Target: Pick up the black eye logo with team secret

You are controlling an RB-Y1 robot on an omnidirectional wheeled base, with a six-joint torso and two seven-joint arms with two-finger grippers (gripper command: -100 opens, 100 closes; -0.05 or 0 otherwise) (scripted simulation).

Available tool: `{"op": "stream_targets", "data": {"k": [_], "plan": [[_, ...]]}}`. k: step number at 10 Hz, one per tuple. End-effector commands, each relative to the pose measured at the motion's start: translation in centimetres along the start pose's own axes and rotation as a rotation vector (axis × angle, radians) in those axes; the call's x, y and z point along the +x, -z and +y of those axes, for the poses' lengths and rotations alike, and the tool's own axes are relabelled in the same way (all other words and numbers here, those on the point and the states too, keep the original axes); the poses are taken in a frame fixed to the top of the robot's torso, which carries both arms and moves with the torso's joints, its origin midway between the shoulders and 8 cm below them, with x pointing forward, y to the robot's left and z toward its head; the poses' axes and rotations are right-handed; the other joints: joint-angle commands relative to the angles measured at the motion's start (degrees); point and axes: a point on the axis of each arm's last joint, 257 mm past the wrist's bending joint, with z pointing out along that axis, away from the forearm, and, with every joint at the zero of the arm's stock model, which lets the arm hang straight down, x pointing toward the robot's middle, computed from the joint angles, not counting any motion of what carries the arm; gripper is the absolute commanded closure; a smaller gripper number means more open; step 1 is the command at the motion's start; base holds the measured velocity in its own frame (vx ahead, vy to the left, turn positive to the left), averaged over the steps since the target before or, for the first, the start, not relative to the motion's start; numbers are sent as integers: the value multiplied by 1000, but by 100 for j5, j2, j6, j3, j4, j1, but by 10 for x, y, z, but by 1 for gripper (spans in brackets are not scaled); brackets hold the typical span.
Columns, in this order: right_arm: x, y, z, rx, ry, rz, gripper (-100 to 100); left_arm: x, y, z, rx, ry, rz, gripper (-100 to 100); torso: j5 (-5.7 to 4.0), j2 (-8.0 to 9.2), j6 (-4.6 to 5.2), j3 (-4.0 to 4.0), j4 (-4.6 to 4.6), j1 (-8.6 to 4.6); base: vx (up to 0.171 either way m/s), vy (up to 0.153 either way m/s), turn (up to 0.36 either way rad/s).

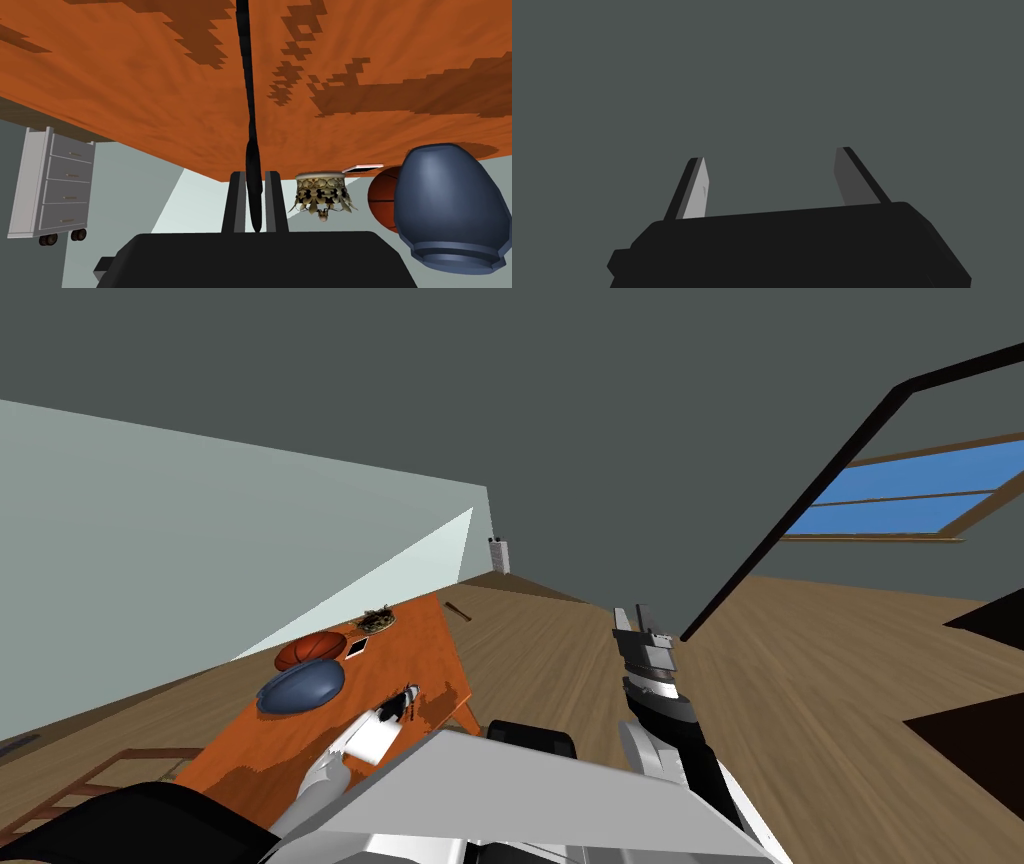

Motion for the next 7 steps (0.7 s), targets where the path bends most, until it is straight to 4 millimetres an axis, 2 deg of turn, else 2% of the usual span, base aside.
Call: {"op": "stream_targets", "data": {"k": [1,2,3,6,7], "plan": [[0,0,0,0,0,0,0,-5,4,-7,-7,0,2,100,0,0,0,0,0,0,-43,22,-6],[0,0,0,0,0,0,0,-4,4,-6,-10,0,4,100,-3,-9,1,-5,-1,-11,-9,2,2],[0,0,0,0,0,0,0,-2,8,-21,-2,-2,12,100,-4,-21,2,-11,-4,-19,-56,41,22],[0,0,0,0,0,0,0,-8,11,-27,-3,-1,9,100,-4,-8,-4,-4,0,-12,-45,30,-2],[0,0,0,0,0,0,0,-8,12,-27,-6,-2,11,0,-5,-17,-5,-8,-2,-17,0,0,0]]}}
